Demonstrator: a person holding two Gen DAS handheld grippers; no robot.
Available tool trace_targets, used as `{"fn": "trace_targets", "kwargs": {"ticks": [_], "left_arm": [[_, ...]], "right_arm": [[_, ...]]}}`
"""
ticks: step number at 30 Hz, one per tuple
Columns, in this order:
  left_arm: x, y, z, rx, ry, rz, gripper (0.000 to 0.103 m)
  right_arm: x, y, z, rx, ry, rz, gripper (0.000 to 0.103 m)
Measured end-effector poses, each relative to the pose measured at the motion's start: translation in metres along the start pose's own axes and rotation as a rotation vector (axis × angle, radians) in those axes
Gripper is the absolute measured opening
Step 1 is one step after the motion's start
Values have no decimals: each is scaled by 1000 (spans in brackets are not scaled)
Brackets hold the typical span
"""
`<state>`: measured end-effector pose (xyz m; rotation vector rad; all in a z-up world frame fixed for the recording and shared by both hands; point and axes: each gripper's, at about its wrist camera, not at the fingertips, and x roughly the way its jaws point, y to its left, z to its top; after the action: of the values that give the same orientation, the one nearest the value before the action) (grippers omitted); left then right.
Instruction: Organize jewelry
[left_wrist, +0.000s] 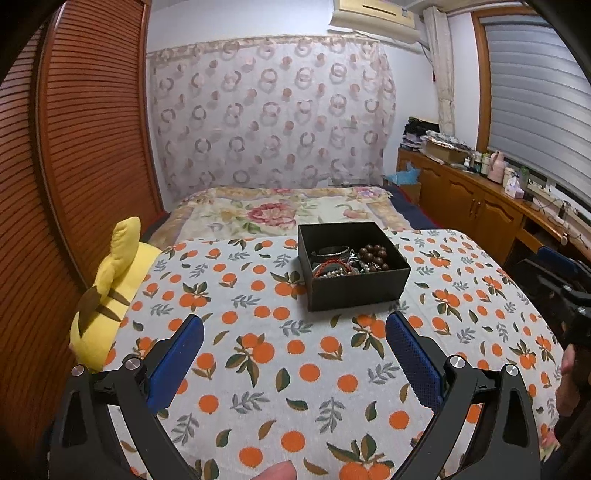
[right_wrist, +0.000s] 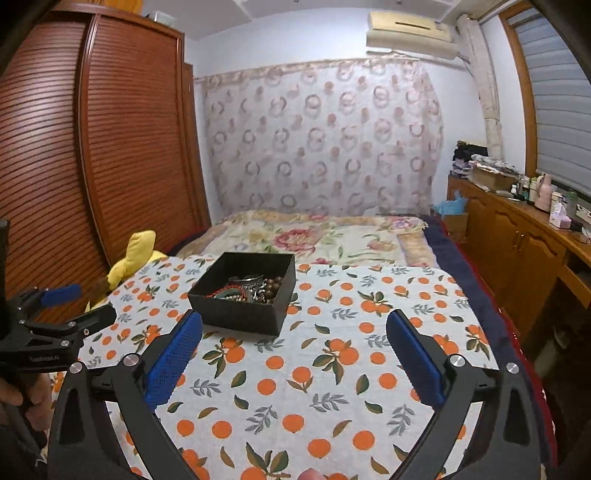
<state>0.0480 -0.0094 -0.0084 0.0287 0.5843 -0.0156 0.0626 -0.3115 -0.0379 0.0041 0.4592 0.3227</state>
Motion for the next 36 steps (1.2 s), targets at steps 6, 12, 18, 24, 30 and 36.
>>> {"fn": "trace_targets", "kwargs": {"ticks": [6,12,18,24,30,36], "left_arm": [[-7,1,-1,1,-15,10,95],[-17,3,-1,-5,-42,17,95],[-19,3,0,-4,-48,12,95],[-19,3,1,-6,-47,11,95],[-19,3,1,-4,-47,11,95],[-19,3,1,-5,-48,12,95]], "right_arm": [[-7,-1,0,-2,-10,-9,100],[-8,2,-1,-4,-7,-12,100],[-9,4,-2,-5,-7,-12,100],[-9,5,-2,-4,-9,-11,100],[-9,5,-2,-3,-10,-11,100],[-9,5,-3,-2,-9,-12,100]]}}
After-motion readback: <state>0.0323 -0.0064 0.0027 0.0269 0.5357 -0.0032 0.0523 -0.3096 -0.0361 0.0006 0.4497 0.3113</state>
